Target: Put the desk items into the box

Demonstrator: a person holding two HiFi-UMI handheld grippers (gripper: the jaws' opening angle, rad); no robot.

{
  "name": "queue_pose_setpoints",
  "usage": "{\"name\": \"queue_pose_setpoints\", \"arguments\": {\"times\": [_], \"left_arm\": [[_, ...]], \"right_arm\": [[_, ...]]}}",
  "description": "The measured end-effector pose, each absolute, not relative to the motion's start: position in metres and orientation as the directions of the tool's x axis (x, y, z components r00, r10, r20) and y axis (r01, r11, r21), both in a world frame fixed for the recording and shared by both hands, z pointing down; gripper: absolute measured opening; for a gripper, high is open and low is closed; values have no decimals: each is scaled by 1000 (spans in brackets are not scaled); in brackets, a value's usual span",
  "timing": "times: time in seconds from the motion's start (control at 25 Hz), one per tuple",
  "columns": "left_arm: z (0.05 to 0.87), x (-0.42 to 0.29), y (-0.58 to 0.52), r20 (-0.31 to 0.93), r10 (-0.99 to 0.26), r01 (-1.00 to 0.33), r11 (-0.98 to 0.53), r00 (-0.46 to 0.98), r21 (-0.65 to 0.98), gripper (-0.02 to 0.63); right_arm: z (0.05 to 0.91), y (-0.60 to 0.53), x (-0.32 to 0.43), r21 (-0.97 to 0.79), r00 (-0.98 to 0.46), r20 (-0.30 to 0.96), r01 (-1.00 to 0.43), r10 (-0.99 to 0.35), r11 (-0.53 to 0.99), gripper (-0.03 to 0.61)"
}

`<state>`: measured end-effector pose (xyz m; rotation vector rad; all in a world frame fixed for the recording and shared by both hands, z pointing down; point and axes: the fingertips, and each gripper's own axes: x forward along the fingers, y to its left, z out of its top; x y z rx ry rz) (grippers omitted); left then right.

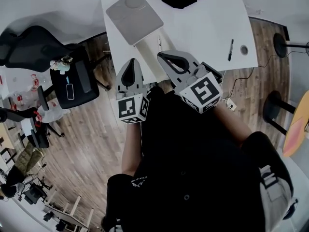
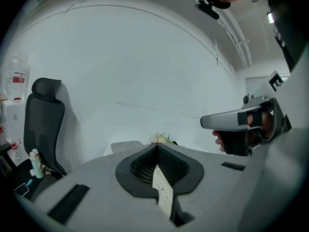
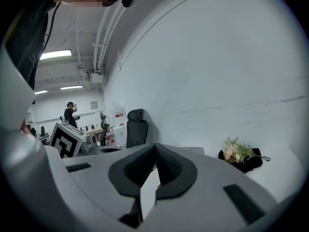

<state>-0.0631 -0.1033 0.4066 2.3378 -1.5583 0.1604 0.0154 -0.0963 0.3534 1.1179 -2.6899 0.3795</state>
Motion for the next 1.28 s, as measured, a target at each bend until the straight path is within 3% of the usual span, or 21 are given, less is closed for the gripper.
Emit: {"name": "queue_pose_setpoints", "arguments": {"times": [0.56,0.84,1.28], "left_arm": [[335,-120,-68,136,-854,-861,-478,502,176,8],[307,-146,-62,72,-865,-865,-486,497,129,8],[302,-165,-59,52,-869,-866,-481,492,138,8]], "right_arm": [[338,-77,-53,-140,-651,233,-757,-722,638,-2],[318,-65,-92,-2,-685,186,-717,-704,697,-2],[302,-64,-106,-11,-675,140,-732,-724,681,-2]]}}
